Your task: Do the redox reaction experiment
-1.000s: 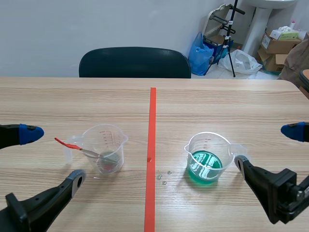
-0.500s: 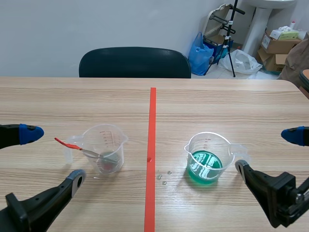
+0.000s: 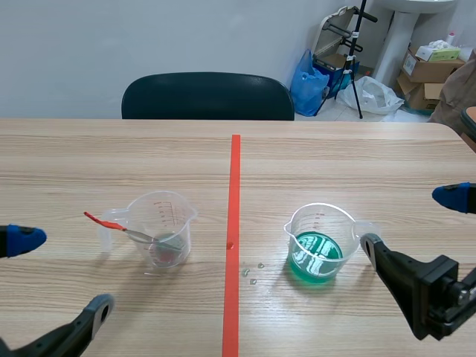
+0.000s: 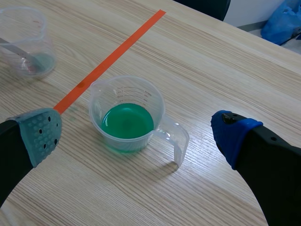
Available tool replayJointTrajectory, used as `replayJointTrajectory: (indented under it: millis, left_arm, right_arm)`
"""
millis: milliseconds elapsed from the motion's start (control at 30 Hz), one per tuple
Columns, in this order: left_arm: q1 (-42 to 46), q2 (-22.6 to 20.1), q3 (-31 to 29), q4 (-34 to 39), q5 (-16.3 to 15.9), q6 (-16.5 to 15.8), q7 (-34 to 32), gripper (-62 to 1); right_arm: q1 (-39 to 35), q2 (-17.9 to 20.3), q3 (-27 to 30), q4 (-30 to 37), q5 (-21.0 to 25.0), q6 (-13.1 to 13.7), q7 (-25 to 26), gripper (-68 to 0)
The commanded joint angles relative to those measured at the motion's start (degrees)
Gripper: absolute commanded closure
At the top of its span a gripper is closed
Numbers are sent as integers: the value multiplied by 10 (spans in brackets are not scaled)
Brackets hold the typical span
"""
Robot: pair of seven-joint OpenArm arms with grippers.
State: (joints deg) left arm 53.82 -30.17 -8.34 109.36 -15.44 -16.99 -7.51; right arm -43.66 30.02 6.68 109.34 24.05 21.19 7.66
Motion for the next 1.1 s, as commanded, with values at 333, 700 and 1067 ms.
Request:
replayJointTrajectory:
  millis: [333,700,1067]
  left_arm:
    - [176,36,-82,3,47,30,-136,-623]
    - [216,108,-108,-38,136,38,-246,-623]
    - [216,112,-108,-67,144,38,-263,-623]
  right_arm:
    - [51,6,-3,11,6,15,30,-679]
    - [155,38,-87,11,6,74,30,-679]
    - [242,36,-246,7,-49,67,37,-679]
